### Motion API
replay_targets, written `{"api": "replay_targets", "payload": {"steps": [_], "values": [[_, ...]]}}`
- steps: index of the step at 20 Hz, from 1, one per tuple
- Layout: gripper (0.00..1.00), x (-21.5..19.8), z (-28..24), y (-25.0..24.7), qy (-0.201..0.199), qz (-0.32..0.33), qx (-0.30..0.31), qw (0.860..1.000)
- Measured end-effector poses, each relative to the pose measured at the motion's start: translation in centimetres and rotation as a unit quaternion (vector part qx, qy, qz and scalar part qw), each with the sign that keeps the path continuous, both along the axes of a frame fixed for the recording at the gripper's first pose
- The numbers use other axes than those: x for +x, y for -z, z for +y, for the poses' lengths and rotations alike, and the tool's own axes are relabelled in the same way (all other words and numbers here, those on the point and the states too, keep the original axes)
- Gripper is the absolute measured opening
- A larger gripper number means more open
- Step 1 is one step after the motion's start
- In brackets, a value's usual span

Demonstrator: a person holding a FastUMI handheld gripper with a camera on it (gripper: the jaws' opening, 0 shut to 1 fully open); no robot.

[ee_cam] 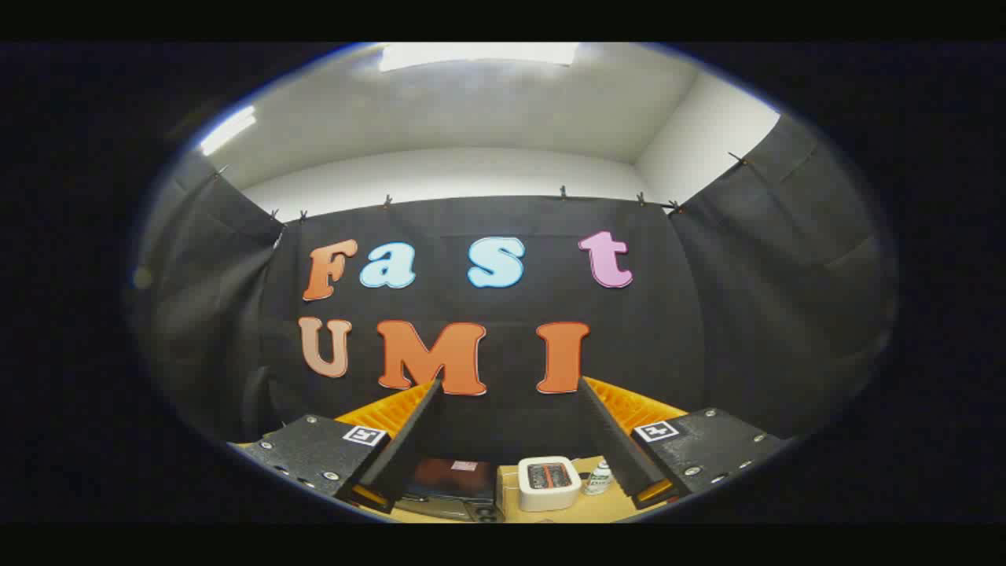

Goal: Open the toaster oven, put the food inside, and close the toaster oven door.

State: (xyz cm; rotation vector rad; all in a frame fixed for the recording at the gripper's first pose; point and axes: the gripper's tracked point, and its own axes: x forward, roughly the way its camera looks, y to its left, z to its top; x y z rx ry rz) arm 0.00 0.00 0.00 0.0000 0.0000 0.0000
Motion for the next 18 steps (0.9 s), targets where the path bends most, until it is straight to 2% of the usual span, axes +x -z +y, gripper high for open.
{"api": "replay_targets", "payload": {"steps": [18], "values": [[0.99, -0.06, -0.49, -0.08, 0.005, 0.008, 0.004, 1.0]]}}
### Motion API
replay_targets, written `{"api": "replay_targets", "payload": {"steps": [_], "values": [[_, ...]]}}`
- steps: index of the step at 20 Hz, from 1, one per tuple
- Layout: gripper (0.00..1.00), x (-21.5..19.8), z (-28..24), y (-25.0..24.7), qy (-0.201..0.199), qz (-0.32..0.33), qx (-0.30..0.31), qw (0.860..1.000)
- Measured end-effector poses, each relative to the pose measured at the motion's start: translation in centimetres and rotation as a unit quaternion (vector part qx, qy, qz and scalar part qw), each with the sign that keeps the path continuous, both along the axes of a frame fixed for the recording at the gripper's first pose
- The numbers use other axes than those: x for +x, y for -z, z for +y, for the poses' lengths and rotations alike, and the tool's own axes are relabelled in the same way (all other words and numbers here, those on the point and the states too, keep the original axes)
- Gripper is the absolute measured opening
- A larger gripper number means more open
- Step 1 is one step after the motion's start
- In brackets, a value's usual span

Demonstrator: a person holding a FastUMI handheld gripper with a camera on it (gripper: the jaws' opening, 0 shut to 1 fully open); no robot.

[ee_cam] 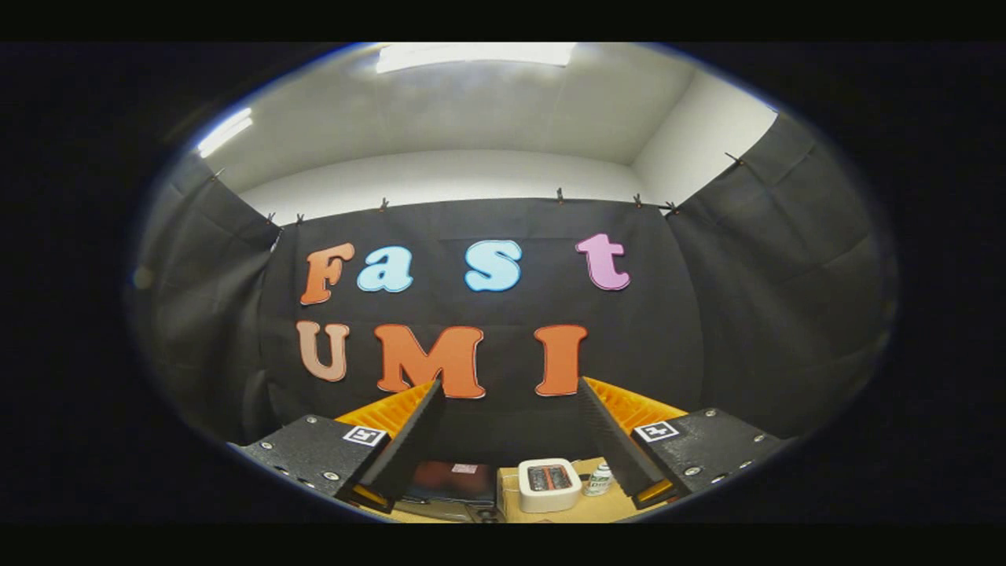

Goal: Open the toaster oven, put the food inside, and close the toaster oven door.

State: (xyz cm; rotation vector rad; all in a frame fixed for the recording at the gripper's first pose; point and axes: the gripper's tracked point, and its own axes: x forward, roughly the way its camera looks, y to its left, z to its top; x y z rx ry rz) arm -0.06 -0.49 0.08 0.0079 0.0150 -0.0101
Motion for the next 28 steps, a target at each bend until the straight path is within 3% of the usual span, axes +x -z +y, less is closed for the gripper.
{"api": "replay_targets", "payload": {"steps": [14, 21, 28], "values": [[0.99, 0.0, 2.5, 4.0, -0.014, 0.053, -0.005, 0.999], [0.99, 0.7, 7.7, 9.2, -0.047, 0.112, 0.011, 0.993], [0.99, 1.2, 13.6, 17.5, -0.071, 0.182, 0.02, 0.981]]}}
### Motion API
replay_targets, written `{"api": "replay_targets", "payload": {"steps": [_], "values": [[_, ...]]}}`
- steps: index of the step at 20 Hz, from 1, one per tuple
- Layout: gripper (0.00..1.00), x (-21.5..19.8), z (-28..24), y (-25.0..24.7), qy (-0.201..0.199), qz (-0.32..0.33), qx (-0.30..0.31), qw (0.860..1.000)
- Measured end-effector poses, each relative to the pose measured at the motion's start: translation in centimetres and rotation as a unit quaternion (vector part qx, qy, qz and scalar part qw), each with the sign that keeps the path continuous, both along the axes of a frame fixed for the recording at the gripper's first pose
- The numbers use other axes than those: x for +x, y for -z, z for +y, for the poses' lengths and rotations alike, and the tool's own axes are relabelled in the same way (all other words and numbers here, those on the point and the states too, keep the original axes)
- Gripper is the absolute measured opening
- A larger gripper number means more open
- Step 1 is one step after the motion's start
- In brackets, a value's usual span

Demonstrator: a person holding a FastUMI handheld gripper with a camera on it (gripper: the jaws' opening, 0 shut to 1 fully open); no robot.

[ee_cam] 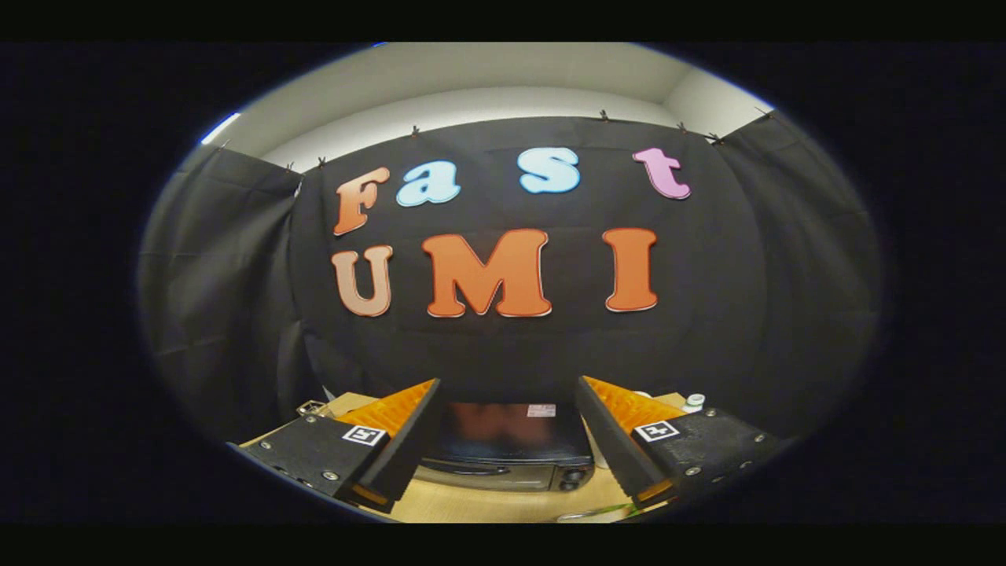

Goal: Open the toaster oven, put the food inside, and close the toaster oven door.

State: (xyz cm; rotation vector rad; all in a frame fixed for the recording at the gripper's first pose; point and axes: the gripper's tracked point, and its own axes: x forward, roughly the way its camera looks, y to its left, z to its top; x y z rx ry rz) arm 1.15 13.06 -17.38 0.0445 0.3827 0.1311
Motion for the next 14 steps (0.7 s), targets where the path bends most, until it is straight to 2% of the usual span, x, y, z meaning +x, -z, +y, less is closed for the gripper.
{"api": "replay_targets", "payload": {"steps": [6, 9, 14], "values": [[0.99, -0.2, 4.0, 9.8, -0.014, 0.086, -0.02, 0.996], [0.99, -0.5, 5.7, 13.0, -0.023, 0.117, -0.022, 0.993], [0.99, -0.6, 6.8, 17.2, -0.01, 0.156, -0.03, 0.987]]}}
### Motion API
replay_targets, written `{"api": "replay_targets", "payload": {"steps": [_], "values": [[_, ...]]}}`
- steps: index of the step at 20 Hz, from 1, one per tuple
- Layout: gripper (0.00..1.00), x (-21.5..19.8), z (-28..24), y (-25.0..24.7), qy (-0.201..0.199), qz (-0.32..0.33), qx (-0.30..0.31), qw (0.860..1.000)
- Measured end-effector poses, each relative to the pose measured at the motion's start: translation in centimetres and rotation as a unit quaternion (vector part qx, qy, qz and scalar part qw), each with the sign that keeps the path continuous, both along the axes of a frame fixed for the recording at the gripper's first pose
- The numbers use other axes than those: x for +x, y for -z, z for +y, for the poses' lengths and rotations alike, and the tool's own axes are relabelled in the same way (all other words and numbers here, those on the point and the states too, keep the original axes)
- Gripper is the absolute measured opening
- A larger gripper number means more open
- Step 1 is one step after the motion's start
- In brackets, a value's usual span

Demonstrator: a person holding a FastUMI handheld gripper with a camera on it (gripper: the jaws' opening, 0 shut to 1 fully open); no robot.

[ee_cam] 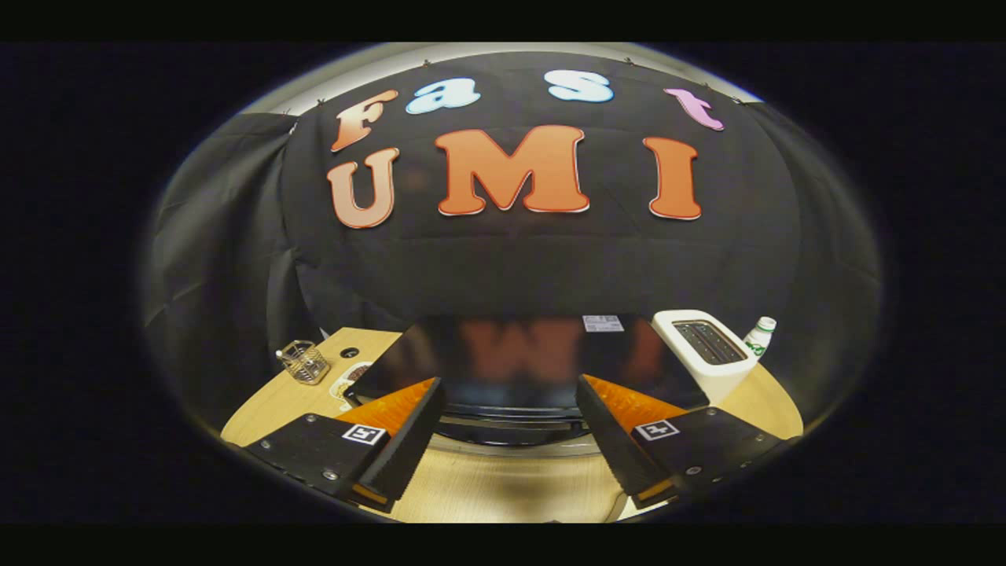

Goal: Open the toaster oven, put the food inside, and close the toaster oven door.

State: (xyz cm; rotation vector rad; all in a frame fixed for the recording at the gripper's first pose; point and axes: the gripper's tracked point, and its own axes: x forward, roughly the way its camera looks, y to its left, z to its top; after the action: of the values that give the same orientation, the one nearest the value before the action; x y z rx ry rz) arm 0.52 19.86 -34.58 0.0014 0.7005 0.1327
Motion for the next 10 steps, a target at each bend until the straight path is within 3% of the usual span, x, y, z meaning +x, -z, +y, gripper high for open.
{"api": "replay_targets", "payload": {"steps": [4, 10], "values": [[0.99, -0.8, -0.1, 2.6, 0.01, 0.024, -0.018, 1.0], [0.96, -2.2, 0.6, 1.8, 0.006, -0.019, -0.015, 1.0]]}}
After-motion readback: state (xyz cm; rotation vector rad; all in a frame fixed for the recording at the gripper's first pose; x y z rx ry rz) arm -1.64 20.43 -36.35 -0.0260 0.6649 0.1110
